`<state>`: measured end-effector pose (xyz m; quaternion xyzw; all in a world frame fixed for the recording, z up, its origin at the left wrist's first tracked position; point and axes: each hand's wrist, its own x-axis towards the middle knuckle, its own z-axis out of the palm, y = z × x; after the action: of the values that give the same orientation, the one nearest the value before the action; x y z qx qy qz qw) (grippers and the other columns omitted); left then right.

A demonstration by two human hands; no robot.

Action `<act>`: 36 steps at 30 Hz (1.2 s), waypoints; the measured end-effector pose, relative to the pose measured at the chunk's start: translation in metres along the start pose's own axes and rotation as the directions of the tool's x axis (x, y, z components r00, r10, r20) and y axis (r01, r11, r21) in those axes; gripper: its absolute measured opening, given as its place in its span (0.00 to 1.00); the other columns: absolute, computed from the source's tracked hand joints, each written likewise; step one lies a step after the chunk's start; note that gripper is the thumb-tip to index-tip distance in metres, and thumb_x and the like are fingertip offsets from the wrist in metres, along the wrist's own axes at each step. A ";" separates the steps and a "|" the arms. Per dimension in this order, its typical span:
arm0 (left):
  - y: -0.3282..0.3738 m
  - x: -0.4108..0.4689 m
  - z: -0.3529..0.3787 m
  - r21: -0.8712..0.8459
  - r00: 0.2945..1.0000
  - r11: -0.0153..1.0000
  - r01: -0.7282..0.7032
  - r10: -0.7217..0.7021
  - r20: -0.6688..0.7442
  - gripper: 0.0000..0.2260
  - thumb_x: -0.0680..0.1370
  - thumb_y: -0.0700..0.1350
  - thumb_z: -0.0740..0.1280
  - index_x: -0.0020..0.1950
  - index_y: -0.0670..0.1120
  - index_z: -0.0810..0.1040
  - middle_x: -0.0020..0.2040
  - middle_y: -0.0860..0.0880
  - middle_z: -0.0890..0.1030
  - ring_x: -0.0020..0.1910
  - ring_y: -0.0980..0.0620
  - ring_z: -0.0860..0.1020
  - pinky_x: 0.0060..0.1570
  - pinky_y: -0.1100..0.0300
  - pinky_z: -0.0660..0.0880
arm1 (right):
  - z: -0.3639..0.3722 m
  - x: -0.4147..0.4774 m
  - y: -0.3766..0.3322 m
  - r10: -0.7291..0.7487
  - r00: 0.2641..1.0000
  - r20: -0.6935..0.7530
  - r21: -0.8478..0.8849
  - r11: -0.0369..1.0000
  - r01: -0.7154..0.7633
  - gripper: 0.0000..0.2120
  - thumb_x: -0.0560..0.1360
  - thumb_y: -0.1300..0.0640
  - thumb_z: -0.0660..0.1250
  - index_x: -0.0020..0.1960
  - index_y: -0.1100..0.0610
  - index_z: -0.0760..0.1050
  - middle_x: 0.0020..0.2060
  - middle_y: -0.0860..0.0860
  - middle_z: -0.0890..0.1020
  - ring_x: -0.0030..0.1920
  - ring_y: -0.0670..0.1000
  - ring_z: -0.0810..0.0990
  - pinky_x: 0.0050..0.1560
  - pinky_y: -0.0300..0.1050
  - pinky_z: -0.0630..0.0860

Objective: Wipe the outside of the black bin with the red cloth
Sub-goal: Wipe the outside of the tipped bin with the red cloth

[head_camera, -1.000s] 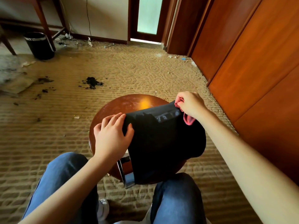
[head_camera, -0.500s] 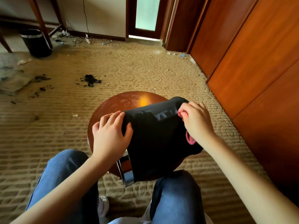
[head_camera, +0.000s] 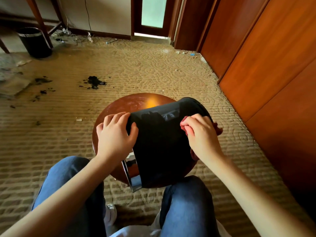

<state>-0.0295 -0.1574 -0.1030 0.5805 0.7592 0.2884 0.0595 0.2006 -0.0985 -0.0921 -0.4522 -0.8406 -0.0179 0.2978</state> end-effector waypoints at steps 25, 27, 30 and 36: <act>-0.004 -0.005 0.004 -0.013 0.999 0.999 -0.033 0.033 -0.031 0.27 0.75 0.58 0.52 0.68 0.48 0.73 0.68 0.52 0.74 0.68 0.51 0.65 0.64 0.51 0.58 | 0.011 0.064 0.002 0.233 0.968 0.092 -0.161 0.963 -0.217 0.09 0.75 0.66 0.61 0.43 0.54 0.76 0.45 0.53 0.77 0.47 0.60 0.73 0.43 0.50 0.70; -0.003 -0.013 0.004 0.028 0.996 0.997 -0.069 0.070 -0.046 0.28 0.74 0.59 0.50 0.68 0.48 0.74 0.67 0.51 0.75 0.68 0.50 0.66 0.63 0.50 0.59 | 0.013 0.095 0.016 0.365 0.908 0.207 -0.208 0.923 -0.324 0.11 0.75 0.66 0.59 0.44 0.52 0.76 0.48 0.51 0.78 0.51 0.58 0.73 0.42 0.46 0.68; -0.003 -0.013 0.003 0.015 0.996 0.998 -0.061 0.062 -0.061 0.30 0.73 0.59 0.49 0.67 0.48 0.74 0.67 0.51 0.75 0.68 0.51 0.66 0.64 0.50 0.59 | 0.016 0.106 0.018 0.406 0.881 0.244 -0.281 0.899 -0.336 0.11 0.74 0.66 0.60 0.46 0.52 0.76 0.50 0.51 0.78 0.54 0.58 0.73 0.44 0.46 0.69; -0.006 0.002 0.005 -0.096 0.998 0.995 0.005 -0.011 -0.062 0.25 0.74 0.56 0.52 0.67 0.48 0.74 0.67 0.52 0.75 0.68 0.52 0.64 0.64 0.53 0.58 | 0.013 0.034 -0.031 0.079 0.997 0.021 -0.156 0.985 -0.075 0.06 0.71 0.68 0.65 0.42 0.58 0.76 0.40 0.54 0.76 0.40 0.61 0.73 0.37 0.55 0.72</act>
<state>-0.0329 -0.1544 -0.1095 0.5648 0.7482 0.3420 0.0646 0.1566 -0.0877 -0.0775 -0.5064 -0.8225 -0.0655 0.2508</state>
